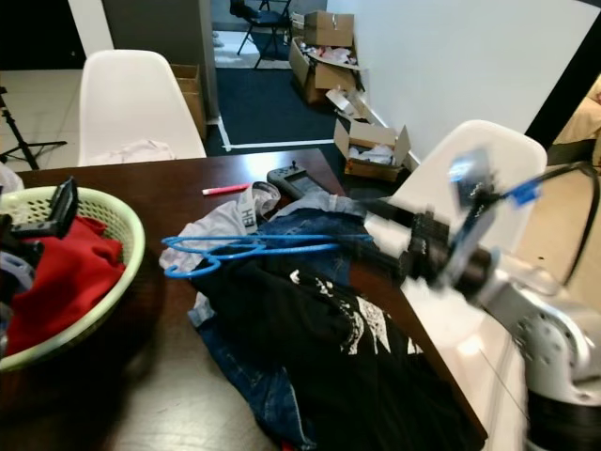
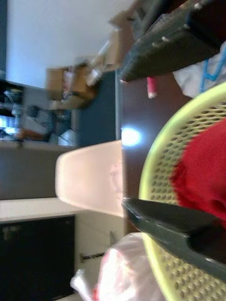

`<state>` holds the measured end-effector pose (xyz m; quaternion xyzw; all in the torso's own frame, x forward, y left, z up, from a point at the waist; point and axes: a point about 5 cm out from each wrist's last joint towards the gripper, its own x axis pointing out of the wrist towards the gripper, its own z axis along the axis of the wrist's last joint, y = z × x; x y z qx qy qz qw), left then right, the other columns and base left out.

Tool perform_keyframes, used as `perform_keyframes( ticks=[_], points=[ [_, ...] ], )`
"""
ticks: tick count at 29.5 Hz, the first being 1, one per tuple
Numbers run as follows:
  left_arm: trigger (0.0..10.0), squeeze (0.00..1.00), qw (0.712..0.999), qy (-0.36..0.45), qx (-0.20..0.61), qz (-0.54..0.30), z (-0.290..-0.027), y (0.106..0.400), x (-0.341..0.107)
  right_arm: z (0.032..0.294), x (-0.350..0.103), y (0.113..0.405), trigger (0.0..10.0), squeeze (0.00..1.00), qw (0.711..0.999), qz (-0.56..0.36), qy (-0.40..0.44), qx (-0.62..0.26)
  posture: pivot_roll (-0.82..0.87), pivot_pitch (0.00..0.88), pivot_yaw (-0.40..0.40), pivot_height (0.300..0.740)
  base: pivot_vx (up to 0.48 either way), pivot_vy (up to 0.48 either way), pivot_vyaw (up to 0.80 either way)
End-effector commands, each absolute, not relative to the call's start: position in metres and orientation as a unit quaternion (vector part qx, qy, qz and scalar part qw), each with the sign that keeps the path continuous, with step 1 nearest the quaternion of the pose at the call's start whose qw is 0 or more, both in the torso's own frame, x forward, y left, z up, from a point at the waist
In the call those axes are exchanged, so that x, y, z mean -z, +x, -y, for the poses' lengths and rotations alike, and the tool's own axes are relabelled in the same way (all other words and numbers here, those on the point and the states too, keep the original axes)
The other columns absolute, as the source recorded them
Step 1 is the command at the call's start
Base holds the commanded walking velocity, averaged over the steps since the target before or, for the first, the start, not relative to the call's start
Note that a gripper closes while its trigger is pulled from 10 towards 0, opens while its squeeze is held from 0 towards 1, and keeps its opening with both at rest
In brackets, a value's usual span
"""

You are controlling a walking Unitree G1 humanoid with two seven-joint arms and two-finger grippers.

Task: Hang hanger

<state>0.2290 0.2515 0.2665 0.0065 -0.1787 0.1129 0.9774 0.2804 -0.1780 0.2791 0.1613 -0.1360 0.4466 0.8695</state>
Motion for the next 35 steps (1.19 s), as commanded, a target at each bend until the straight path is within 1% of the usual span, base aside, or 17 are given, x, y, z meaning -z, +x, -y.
perform_keyframes(
  ticks=[1, 3, 4, 5, 7, 13, 15, 18, 19, 23, 26, 28, 29, 31, 33, 34, 35],
  points=[
    [10.0, 0.00, 0.972, 0.049, -0.123, 0.192, -0.250, 0.232, -0.272, 0.176, -0.271, 0.296, 10.0, 0.00, 0.890, 0.132, 0.203, -0.386, 0.13, 0.059, -0.123, 0.740, 0.000, 0.000, 0.80],
    [10.0, 0.00, 0.972, 0.049, -0.123, 0.192, -0.250, 0.232, -0.272, 0.176, -0.271, 0.296, 10.0, 0.00, 0.890, 0.132, 0.203, -0.386, 0.13, 0.059, -0.123, 0.740, 0.000, 0.000, 0.80],
    [10.0, 0.00, 0.968, 0.078, -0.132, 0.200, -0.246, 0.235, -0.277, 0.165, -0.268, 0.304, 10.0, 0.00, 0.891, 0.134, 0.228, -0.370, 0.14, 0.059, -0.124, 0.740, 0.000, 0.000, 0.80],
    [10.0, 0.00, 0.968, 0.078, -0.132, 0.200, -0.246, 0.235, -0.277, 0.165, -0.268, 0.304, 10.0, 0.00, 0.891, 0.134, 0.228, -0.370, 0.14, 0.059, -0.124, 0.740, 0.000, 0.000, 0.80],
    [10.0, 0.00, 0.960, 0.123, -0.148, 0.204, -0.242, 0.236, -0.280, 0.147, -0.268, 0.309, 10.0, 0.00, 0.878, 0.146, 0.254, -0.379, 0.14, 0.054, -0.127, 0.740, 0.000, 0.000, 0.80],
    [10.0, 0.00, 0.960, 0.124, -0.163, 0.193, -0.245, 0.235, -0.276, 0.143, -0.269, 0.309, 10.0, 0.00, 0.873, 0.150, 0.256, -0.386, 0.15, 0.052, -0.129, 0.740, 0.000, 0.000, 0.80],
    [10.0, 0.00, 0.968, 0.075, -0.194, 0.140, -0.255, 0.234, -0.254, 0.139, -0.269, 0.310, 10.0, 0.00, 0.871, 0.149, 0.254, -0.394, 0.16, 0.051, -0.132, 0.740, 0.000, 0.000, 0.80],
    [10.0, 0.00, 0.975, 0.044, -0.191, 0.108, -0.255, 0.235, -0.240, 0.137, -0.270, 0.311, 10.0, 0.00, 0.874, 0.147, 0.247, -0.392, 0.16, 0.050, -0.133, 0.740, 0.000, 0.000, 0.26],
    [10.0, 0.00, 0.981, 0.018, -0.171, 0.090, -0.250, 0.238, -0.230, 0.133, -0.271, 0.312, 10.0, 0.00, 0.876, 0.148, 0.243, -0.391, 0.15, 0.049, -0.133, 0.740, 0.000, 0.000, 0.00],
    [10.0, 0.00, 0.988, 0.000, -0.129, 0.086, -0.242, 0.247, -0.223, 0.121, -0.276, 0.310, 10.0, 0.00, 0.869, 0.155, 0.236, -0.406, 0.15, 0.051, -0.131, 0.740, 0.000, 0.000, 0.00],
    [10.0, 0.00, 0.990, -0.004, -0.107, 0.090, -0.237, 0.258, -0.221, 0.108, -0.279, 0.306, 10.0, 0.00, 0.856, 0.163, 0.238, -0.429, 0.15, 0.052, -0.129, 0.740, 0.000, 0.000, 0.00],
    [10.0, 0.00, 0.993, -0.013, -0.078, 0.093, -0.231, 0.270, -0.219, 0.093, -0.280, 0.299, 10.0, 0.00, 0.841, 0.164, 0.234, -0.459, 0.14, 0.050, -0.130, 0.740, 0.000, 0.000, 0.00],
    [10.0, 0.00, 0.993, -0.013, -0.078, 0.093, -0.231, 0.270, -0.219, 0.093, -0.280, 0.299, 10.0, 0.00, 0.841, 0.164, 0.234, -0.459, 0.14, 0.050, -0.130, 0.740, 0.000, 0.000, 0.00],
    [10.0, 0.00, 0.995, -0.013, -0.048, 0.092, -0.226, 0.279, -0.219, 0.079, -0.280, 0.289, 10.0, 0.00, 0.820, 0.164, 0.229, -0.498, 0.13, 0.048, -0.128, 0.740, 0.000, 0.000, 0.00],
    [10.0, 0.00, 0.995, -0.015, -0.042, 0.087, -0.226, 0.284, -0.218, 0.068, -0.279, 0.278, 10.0, 0.00, 0.800, 0.162, 0.222, -0.533, 0.12, 0.049, -0.123, 0.740, 0.000, 0.000, 0.00],
    [10.0, 0.00, 0.995, -0.015, -0.042, 0.087, -0.226, 0.284, -0.218, 0.068, -0.279, 0.278, 10.0, 0.00, 0.800, 0.162, 0.222, -0.533, 0.12, 0.049, -0.123, 0.740, 0.000, 0.000, 0.00],
    [10.0, 0.00, 0.996, -0.007, -0.044, 0.080, -0.227, 0.286, -0.215, 0.063, -0.276, 0.272, 10.0, 0.00, 0.792, 0.156, 0.213, -0.551, 0.12, 0.049, -0.123, 0.740, 0.000, 0.000, 0.00]
  ],
)
